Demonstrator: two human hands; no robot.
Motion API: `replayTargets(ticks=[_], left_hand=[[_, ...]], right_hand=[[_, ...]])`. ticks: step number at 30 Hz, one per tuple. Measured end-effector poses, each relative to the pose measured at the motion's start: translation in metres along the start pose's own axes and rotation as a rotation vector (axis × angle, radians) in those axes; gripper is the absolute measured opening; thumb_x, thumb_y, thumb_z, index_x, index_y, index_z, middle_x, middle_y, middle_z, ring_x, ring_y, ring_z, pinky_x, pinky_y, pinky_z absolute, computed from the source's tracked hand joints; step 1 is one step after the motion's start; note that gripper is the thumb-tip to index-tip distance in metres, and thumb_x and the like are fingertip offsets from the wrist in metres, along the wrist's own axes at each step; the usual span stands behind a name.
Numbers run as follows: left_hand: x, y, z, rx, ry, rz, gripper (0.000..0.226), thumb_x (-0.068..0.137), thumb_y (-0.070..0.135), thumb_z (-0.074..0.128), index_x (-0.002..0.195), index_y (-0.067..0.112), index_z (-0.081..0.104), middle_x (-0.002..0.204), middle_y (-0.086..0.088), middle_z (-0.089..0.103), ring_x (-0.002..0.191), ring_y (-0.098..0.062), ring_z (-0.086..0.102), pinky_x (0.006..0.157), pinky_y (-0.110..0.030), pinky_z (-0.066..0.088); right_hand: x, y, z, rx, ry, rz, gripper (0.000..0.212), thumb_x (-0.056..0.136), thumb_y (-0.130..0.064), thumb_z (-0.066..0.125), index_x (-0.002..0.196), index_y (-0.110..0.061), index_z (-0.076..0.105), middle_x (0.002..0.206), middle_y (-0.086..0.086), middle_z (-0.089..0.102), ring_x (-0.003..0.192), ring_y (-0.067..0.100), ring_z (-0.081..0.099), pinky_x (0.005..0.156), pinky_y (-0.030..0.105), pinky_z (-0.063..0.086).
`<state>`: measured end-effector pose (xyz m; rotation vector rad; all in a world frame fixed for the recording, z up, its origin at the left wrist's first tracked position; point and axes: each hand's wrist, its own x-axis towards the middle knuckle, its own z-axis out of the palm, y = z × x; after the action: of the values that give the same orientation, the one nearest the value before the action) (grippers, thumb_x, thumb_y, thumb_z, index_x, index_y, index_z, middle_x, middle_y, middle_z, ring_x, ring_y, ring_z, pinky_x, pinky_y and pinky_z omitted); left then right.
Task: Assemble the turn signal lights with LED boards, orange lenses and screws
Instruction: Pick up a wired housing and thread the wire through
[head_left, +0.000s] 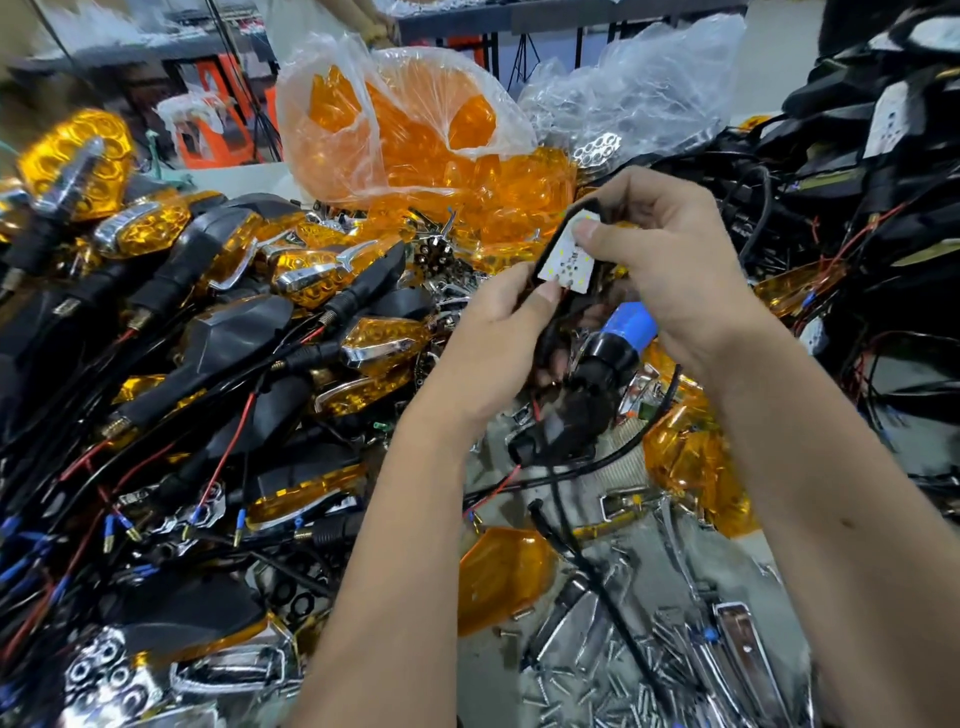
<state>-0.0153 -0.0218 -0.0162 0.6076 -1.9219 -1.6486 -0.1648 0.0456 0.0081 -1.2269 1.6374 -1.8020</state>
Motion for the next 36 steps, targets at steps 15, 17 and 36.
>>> replayTargets(ticks=[15,17,36], left_hand=[[-0.0042,0.0032,-0.007,0.011,-0.019,-0.028,0.024,0.113,0.011,0.037,0.104,0.017,0.058,0.083,-0.001,0.055,0.047,0.002,0.05,0.044,-0.009,0.033],[-0.0039,0.0029,-0.0075,0.016,-0.016,-0.029,0.023,0.113,0.012,0.037,0.105,0.016,0.059,0.083,-0.002,0.055,0.048,0.001,0.05,0.045,-0.01,0.033],[-0.0049,-0.0016,-0.0006,-0.081,-0.144,-0.11,0.024,0.105,0.015,0.033,0.123,0.019,0.049,0.083,-0.011,0.066,0.057,-0.023,0.051,0.053,-0.033,0.04]], right_hand=[[-0.0001,-0.0027,-0.0068,-0.074,0.001,-0.028,0.011,0.087,0.004,0.074,0.081,-0.005,0.072,0.086,0.014,0.068,0.069,0.025,0.076,0.054,0.03,0.057],[0.0001,-0.0015,-0.0059,-0.07,0.001,-0.036,0.007,0.087,0.004,0.074,0.084,-0.002,0.072,0.089,0.017,0.069,0.07,0.025,0.076,0.055,0.029,0.057],[0.0016,-0.0002,-0.0041,-0.149,-0.265,0.156,0.02,0.082,0.007,0.075,0.069,-0.007,0.077,0.056,0.0,0.065,0.047,0.014,0.05,0.042,0.019,0.039]])
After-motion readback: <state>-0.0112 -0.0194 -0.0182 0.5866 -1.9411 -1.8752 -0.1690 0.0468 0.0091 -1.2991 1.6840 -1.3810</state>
